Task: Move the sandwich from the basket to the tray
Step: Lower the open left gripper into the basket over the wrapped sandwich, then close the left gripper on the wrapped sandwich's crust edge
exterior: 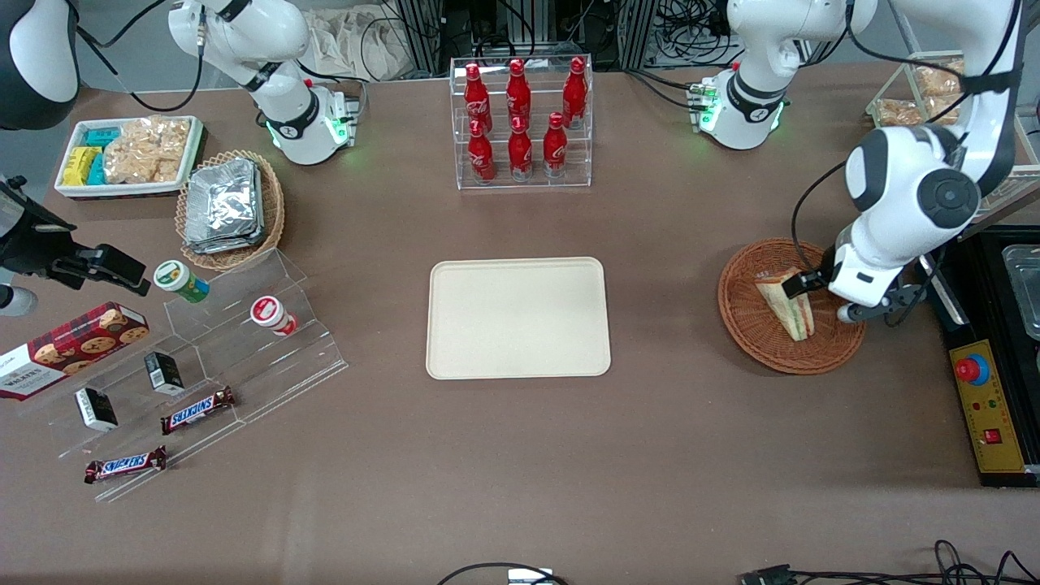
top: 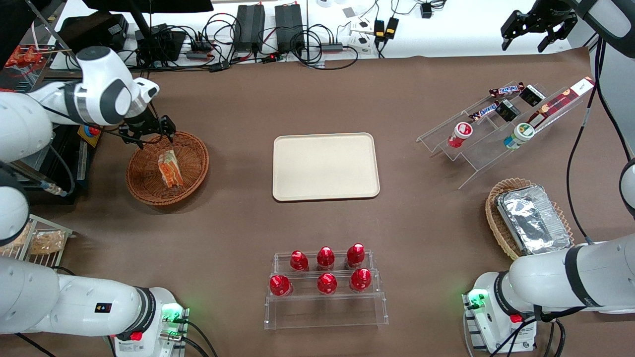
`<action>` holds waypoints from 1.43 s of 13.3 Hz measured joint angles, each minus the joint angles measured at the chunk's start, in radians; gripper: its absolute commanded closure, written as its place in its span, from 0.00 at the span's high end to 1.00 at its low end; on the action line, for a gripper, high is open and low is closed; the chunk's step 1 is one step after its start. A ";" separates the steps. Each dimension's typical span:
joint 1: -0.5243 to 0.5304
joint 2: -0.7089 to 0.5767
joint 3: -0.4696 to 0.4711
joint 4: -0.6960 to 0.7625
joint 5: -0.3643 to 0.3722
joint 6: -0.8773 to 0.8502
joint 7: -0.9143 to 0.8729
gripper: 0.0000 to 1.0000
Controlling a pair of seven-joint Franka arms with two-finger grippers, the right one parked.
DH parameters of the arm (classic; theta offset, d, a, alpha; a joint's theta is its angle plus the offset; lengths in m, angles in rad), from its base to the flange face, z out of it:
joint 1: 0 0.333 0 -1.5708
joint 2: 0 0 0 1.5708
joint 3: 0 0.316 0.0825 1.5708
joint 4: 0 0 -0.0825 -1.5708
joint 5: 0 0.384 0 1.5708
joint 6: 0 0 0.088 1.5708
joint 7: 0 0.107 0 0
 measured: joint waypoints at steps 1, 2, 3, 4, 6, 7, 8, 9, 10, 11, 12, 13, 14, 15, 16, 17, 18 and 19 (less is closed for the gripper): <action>0.000 0.029 0.000 -0.011 0.000 0.048 0.000 1.00; 0.000 0.058 0.000 -0.024 -0.002 0.096 -0.001 1.00; 0.000 0.085 0.000 -0.034 -0.004 0.137 -0.001 1.00; 0.000 0.112 0.000 -0.041 -0.006 0.167 -0.001 1.00; 0.000 0.159 0.000 -0.043 -0.014 0.205 -0.001 1.00; 0.000 0.175 0.000 -0.043 -0.017 0.217 -0.001 0.97; 0.000 0.186 0.000 -0.043 -0.018 0.225 -0.001 0.89; 0.000 0.192 0.000 -0.044 -0.018 0.226 -0.001 0.75; 0.000 0.193 0.000 -0.044 -0.018 0.226 -0.001 0.57; 0.000 0.193 0.000 -0.045 -0.019 0.226 -0.001 0.42; 0.000 0.193 0.000 -0.045 -0.019 0.226 -0.001 0.31; 0.000 0.193 0.000 -0.046 -0.019 0.226 -0.001 0.25; 0.000 0.193 0.000 -0.047 -0.019 0.226 -0.001 0.25; 0.000 0.193 0.000 -0.047 -0.019 0.226 -0.001 0.25; 0.000 0.192 0.000 -0.047 -0.019 0.225 -0.001 0.25; 0.000 0.188 0.000 -0.047 -0.019 0.222 -0.001 0.25; 0.000 0.180 -0.001 -0.047 -0.019 0.211 -0.001 0.25; -0.001 0.163 -0.002 -0.044 -0.019 0.182 -0.001 0.25</action>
